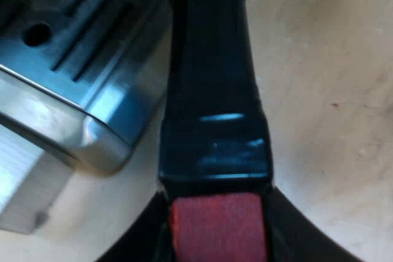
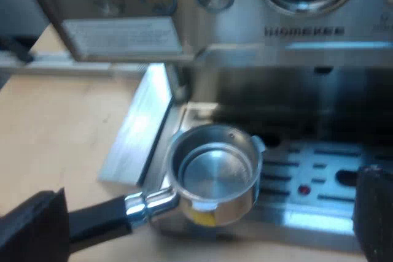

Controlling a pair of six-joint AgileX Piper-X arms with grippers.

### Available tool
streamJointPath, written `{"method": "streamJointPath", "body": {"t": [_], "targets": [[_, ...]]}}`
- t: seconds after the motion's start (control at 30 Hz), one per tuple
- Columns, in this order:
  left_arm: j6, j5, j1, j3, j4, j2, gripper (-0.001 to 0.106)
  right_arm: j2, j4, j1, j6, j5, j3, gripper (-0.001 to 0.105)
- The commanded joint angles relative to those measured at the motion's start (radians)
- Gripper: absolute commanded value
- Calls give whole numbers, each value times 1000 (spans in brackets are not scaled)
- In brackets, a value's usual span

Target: Put the handle in the coffee machine

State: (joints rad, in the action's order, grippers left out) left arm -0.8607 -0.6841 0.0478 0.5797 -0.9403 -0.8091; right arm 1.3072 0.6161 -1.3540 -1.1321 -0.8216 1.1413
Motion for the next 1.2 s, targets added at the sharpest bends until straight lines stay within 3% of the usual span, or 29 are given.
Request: {"method": "streamJointPath", "body": {"t": [0.03, 0.2, 0.53, 0.63, 0.87, 1.2], "targets": [[5, -57, -1, 15, 56, -55, 0, 47, -97, -15, -62, -141, -1, 94], [5, -57, -1, 15, 90, -104, 0, 86, -160, -37, -69, -249, -1, 94], [18, -64, -1, 29, 153, -221, 0, 156, -223, -46, -69, -258, -1, 94], [58, -81, -1, 73, 160, -278, 0, 156, -223, -46, -69, -258, -1, 94], [66, -109, -1, 140, 160, -355, 0, 156, -223, -46, -69, -258, -3, 94], [83, -108, -1, 152, 183, -405, 0, 204, -399, -46, -113, -303, -101, 94]]}}
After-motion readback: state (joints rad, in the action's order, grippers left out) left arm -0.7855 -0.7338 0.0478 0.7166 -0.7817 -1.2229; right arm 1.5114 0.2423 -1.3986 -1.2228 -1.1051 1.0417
